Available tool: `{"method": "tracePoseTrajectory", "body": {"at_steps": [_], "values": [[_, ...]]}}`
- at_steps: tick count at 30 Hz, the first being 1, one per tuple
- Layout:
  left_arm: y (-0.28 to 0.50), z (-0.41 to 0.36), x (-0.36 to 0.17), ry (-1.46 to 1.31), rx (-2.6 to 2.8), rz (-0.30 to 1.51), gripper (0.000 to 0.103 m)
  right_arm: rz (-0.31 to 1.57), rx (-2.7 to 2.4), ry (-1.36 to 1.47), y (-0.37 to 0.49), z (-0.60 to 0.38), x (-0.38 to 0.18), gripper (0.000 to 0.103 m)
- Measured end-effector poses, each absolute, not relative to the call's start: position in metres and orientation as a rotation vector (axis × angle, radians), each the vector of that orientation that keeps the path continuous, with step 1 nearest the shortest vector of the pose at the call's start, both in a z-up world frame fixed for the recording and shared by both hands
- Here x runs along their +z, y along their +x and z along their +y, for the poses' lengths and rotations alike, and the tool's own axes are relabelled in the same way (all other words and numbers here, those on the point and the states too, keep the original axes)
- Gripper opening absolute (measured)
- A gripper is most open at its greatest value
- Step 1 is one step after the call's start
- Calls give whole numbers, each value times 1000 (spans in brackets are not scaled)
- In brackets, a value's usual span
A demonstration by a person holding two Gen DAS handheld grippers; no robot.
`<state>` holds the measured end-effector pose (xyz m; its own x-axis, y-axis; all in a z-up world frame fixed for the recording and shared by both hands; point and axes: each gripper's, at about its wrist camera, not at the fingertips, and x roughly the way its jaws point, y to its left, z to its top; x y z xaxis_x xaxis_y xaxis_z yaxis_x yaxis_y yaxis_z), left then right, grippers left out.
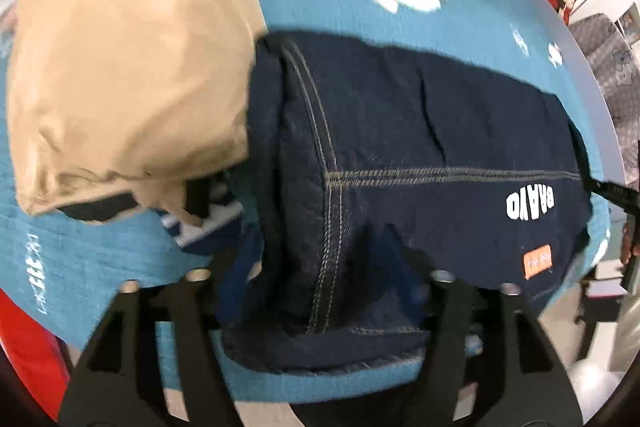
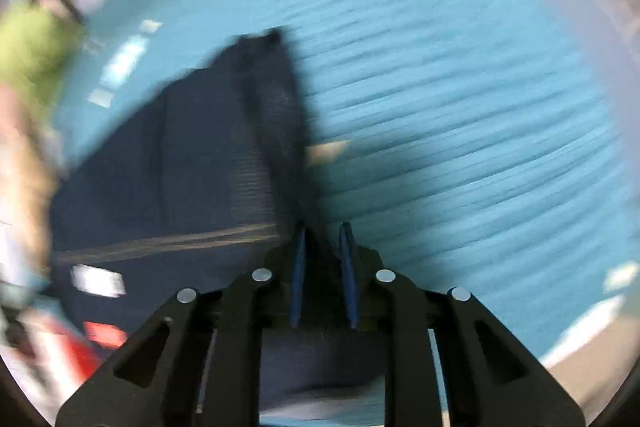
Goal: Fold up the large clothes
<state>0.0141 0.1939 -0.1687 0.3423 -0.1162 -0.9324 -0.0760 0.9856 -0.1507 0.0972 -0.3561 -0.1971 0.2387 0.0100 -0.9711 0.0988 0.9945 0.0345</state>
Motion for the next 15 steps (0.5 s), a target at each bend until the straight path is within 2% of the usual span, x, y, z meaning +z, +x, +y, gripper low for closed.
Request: {"method": "tracePoseTrajectory", "body": {"at_steps": [3,6,8,9,11,15], "values": [[10,206,-155,-138,54,1166,75,1324,-7,281,92,-391,-189,19],[10,213,-134,-145,63,1096,76,1234,0,219,98,-386,-159,24],[21,214,-128,-174,23,1087,80,1184,81,282,108,-375,-146,70],[31,214,-125,-200,-10,1076,81,1160,111,313,114,-370,-143,75],[52,213,-126,-238,-64,1062,89,1140,177,335,136,-350,-140,75],[100,213,-152,-324,-76,1106,90,1199,196,298,191,-314,-160,75]]}}
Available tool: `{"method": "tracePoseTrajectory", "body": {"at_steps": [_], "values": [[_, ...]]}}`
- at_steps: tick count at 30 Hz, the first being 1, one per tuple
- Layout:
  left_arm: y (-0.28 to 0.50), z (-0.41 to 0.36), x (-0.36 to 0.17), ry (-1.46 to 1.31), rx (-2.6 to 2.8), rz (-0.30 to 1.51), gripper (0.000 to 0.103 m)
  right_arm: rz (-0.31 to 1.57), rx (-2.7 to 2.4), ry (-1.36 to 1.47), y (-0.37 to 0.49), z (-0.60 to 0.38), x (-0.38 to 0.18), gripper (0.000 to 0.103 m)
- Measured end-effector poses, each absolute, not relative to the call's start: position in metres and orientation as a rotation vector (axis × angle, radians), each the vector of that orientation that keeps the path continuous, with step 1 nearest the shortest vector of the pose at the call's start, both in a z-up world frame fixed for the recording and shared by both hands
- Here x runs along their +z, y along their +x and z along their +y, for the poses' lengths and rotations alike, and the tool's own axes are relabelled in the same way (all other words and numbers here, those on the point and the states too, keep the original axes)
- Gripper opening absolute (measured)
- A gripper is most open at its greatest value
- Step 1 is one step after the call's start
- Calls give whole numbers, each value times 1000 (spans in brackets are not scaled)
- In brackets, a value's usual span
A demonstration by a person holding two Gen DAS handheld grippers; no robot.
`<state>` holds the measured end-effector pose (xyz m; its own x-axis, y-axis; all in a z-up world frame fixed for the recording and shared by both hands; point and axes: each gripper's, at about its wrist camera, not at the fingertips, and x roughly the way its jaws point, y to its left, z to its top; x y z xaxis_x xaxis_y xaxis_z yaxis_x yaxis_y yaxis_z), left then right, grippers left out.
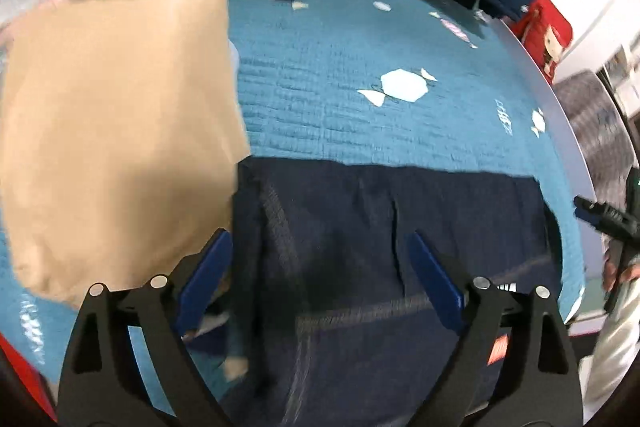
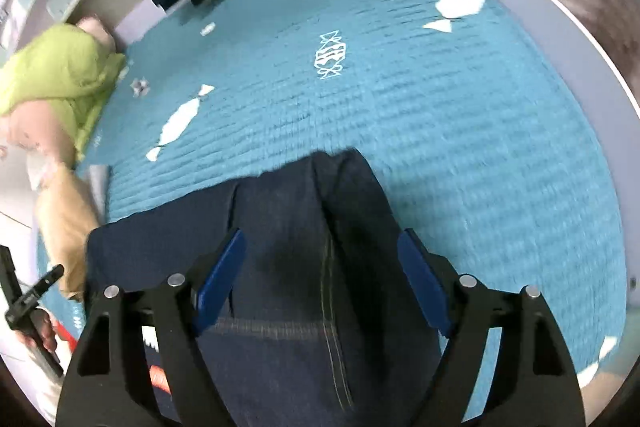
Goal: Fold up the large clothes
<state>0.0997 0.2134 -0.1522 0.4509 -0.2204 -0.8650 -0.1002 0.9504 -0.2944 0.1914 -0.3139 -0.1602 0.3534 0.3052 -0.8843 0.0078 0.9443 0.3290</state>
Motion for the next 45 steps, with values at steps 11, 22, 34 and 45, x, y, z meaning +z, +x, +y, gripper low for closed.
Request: {"method": "tracePoseTrajectory", "body": {"at_steps": [11,22,34,45], "values": [[153,244,-218,-489,171,1166,14,1340,77,486,247,-301,-230,28],[171,240,-150,-475,47,990,5,1110,94,500,254,-303,-159,7],[238,224,-95,-283,124,924,96,913,6,341,290,-314,-82,94],[143,164,-170,-200,54,1112,96,1100,40,303,185,-305,-149,95]]}}
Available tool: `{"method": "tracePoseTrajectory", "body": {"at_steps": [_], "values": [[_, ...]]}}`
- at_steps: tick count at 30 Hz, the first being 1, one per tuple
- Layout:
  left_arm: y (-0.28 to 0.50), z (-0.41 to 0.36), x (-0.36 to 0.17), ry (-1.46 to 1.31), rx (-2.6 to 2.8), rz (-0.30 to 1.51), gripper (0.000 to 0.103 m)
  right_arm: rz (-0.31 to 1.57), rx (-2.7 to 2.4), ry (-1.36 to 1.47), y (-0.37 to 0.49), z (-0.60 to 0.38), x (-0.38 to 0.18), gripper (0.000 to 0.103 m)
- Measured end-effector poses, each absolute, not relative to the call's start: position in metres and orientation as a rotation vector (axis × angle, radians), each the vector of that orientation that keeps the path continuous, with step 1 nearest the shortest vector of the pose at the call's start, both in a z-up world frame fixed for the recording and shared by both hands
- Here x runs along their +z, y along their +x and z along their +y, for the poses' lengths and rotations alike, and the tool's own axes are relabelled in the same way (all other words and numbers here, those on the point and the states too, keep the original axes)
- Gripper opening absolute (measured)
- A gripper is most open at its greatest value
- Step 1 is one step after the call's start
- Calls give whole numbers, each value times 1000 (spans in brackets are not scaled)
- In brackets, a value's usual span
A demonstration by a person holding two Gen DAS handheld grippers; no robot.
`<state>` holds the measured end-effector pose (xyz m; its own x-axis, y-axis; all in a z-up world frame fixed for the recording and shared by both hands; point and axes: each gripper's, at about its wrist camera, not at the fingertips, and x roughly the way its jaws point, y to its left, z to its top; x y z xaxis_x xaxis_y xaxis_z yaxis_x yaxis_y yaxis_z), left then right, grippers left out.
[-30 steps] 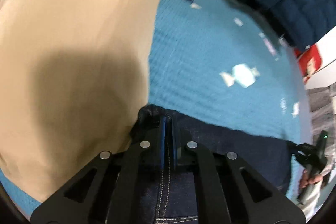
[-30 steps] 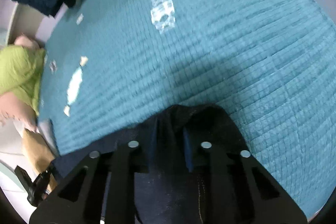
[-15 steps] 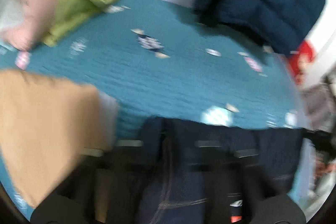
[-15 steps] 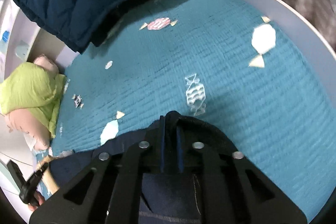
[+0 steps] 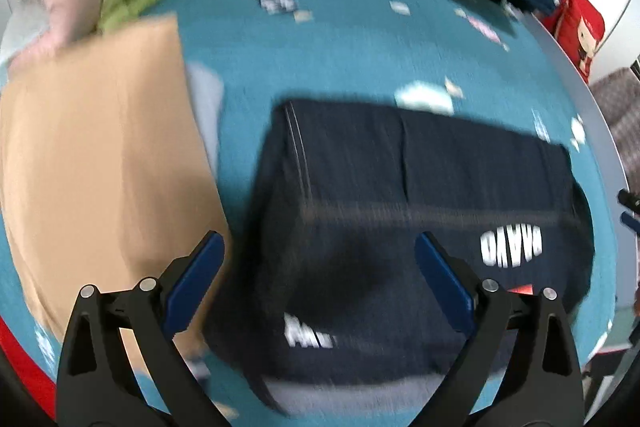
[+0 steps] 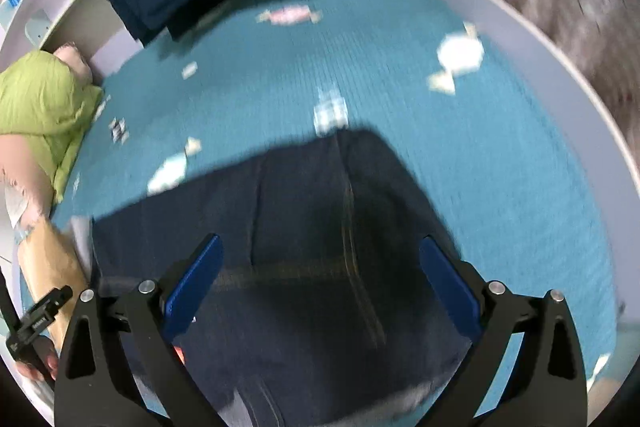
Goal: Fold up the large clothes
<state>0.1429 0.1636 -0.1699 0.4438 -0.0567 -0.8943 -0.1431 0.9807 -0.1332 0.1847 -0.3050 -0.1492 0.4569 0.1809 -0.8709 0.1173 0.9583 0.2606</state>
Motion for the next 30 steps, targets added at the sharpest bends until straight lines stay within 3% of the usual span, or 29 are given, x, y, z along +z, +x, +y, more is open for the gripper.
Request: {"method": "tracePoseTrajectory", "body": {"at_steps": [5,13,15,16,17,21,24,25,29,30], "values": [[100,140,-185,-238,43,1112,96,1147,25,482,127,-311,-181,95],[89,115,-209,-313,9,1146,95,1124,154,603,117,-291,-205,95],[93,112,-214,-318,10,1151,88,1143,146,620,123,-288,-211,95],[96,111,-217,-320,8,1159,76,1146,153,630,125,-285,-213,95],[98,111,-218,-324,7,1169,73,1146,162,643,127,-283,-214,95],[106,112,-228,-358,16,1193,73,1118,202,699,138,-278,-214,95],[113,117,-233,-390,25,1196,66,1108,191,750,146,-282,-219,91],[115,118,-235,-401,25,1193,61,1109,186,785,149,-285,-222,86],[120,121,-241,-405,53,1183,48,1104,170,896,155,-301,-235,39],[120,122,-240,-394,62,1170,43,1100,166,926,154,-306,-238,33]]}}
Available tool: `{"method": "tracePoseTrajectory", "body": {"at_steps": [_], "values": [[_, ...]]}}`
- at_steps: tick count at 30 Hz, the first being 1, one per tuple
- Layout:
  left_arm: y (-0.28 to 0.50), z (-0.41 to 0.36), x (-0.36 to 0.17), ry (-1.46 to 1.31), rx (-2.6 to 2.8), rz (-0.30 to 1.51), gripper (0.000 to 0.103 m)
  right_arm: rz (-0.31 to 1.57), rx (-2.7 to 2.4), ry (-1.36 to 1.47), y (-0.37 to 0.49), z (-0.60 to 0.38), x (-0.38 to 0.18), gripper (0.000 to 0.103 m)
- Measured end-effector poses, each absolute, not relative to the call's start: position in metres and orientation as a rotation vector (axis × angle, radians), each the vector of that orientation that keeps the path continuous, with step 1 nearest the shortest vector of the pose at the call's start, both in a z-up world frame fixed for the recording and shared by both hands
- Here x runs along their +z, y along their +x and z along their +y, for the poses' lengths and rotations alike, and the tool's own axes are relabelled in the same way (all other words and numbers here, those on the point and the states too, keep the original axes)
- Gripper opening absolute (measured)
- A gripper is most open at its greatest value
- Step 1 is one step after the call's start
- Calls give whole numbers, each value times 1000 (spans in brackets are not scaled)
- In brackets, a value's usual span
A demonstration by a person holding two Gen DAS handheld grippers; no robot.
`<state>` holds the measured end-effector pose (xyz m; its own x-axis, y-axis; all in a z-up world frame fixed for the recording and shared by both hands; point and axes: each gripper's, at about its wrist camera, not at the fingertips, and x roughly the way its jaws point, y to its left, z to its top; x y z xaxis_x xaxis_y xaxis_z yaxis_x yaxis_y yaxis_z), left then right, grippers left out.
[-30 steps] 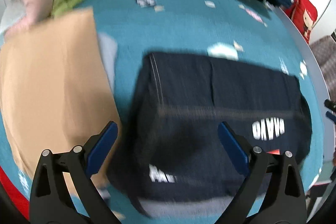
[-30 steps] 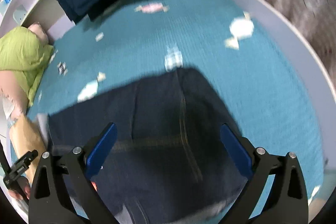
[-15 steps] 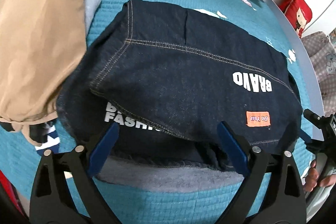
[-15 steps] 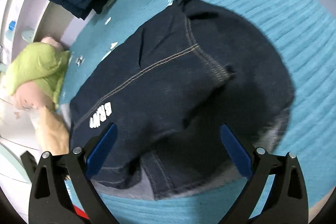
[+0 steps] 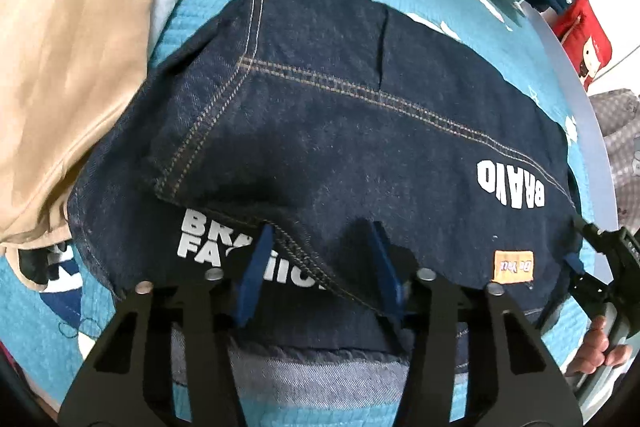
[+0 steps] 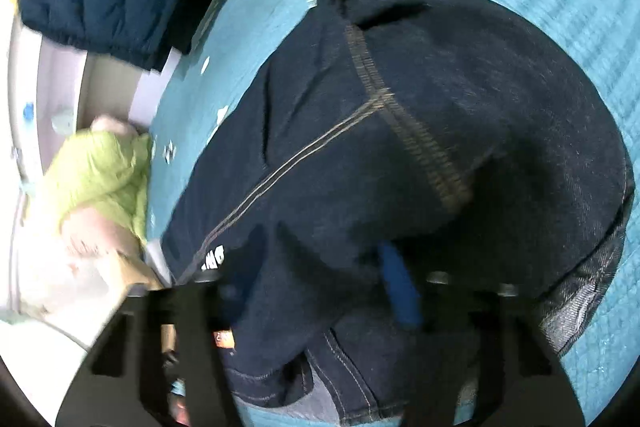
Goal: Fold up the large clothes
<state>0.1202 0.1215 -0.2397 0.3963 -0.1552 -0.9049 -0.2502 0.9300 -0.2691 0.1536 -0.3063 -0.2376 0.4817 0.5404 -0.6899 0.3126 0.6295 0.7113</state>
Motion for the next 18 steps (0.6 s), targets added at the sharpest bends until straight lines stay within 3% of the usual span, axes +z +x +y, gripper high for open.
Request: {"method": "tracePoseTrajectory", "body": {"at_steps": [2,4,7,14,18], "values": [[121,124,-239,-379,94,1172,24,1101,166,914,152,-309,-237,19],[122,133,-238,-423,85,1181,22,1083,161,862,150,-306,-227,16],[117,144,-225,-430,86,1128,2,1065,137,796,148,-302,-212,16],[101,172,-194,-399,156,1053,0,1017,101,738,133,-309,-188,4],[105,185,-215,-489,121,1189,0,1088,118,767,130,-315,-199,8]]}}
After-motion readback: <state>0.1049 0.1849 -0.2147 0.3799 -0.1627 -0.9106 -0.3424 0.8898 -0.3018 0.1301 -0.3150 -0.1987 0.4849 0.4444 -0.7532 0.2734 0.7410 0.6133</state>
